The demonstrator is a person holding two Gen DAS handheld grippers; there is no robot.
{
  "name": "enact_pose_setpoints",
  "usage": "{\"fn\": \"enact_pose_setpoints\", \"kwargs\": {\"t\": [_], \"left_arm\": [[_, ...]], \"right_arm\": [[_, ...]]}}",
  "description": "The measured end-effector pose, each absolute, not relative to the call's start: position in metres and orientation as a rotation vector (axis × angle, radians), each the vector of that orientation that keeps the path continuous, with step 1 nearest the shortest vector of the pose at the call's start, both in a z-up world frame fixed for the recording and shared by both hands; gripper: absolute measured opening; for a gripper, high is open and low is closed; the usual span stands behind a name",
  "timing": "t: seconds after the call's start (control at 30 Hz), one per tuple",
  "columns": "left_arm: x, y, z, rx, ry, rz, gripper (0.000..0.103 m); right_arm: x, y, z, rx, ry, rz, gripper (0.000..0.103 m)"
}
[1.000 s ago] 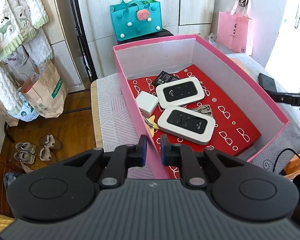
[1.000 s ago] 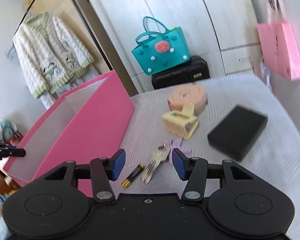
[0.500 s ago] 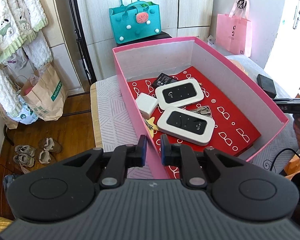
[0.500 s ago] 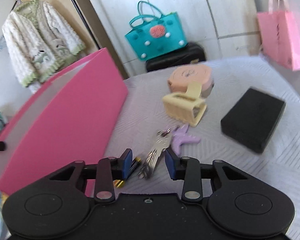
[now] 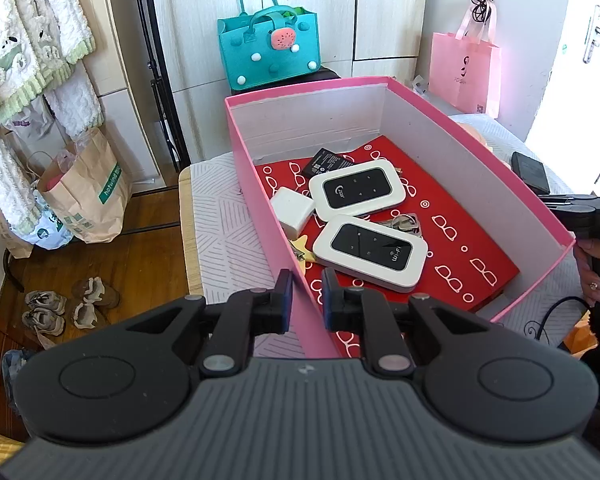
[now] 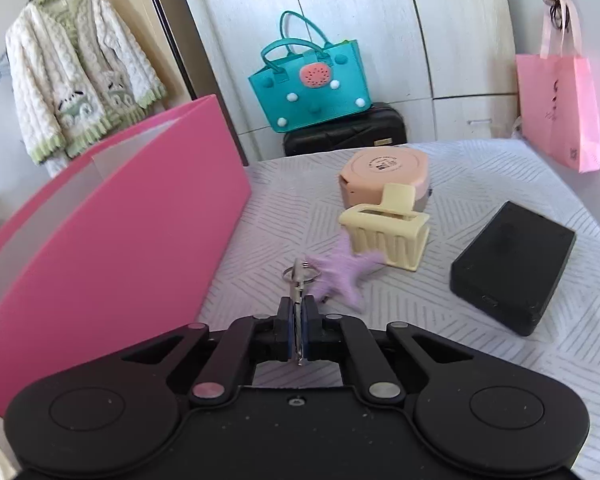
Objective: Organize rigid objects
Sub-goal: 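Carry the keys into the pink box and open the right gripper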
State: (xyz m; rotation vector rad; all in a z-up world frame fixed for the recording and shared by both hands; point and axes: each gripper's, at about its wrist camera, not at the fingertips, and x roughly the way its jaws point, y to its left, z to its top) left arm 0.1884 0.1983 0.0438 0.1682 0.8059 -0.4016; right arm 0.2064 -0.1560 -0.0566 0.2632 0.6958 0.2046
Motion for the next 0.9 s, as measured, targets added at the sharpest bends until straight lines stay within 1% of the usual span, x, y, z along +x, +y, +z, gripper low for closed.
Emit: {"fn": "enact_pose_setpoints", "kwargs": {"t": [0.4, 0.73, 0.9], "left_arm": [[0.188, 0.199, 0.044, 0.170, 0.806, -0.403, 0.013], [0.190, 0.192, 0.044, 0.221, 0.826, -0.406, 0.014], [0.194, 0.187, 0.048, 0.260, 0.862, -0.411, 0.014]], "right_arm": [[0.215, -0.164, -0.045, 0.359, 0.707, 0.305, 0.006], [0.210, -0.163, -0.006, 0.265, 0.710, 0.371, 0.006], [0.203, -0.160, 0.028, 0.218, 0.663, 0.425, 0.006]]}}
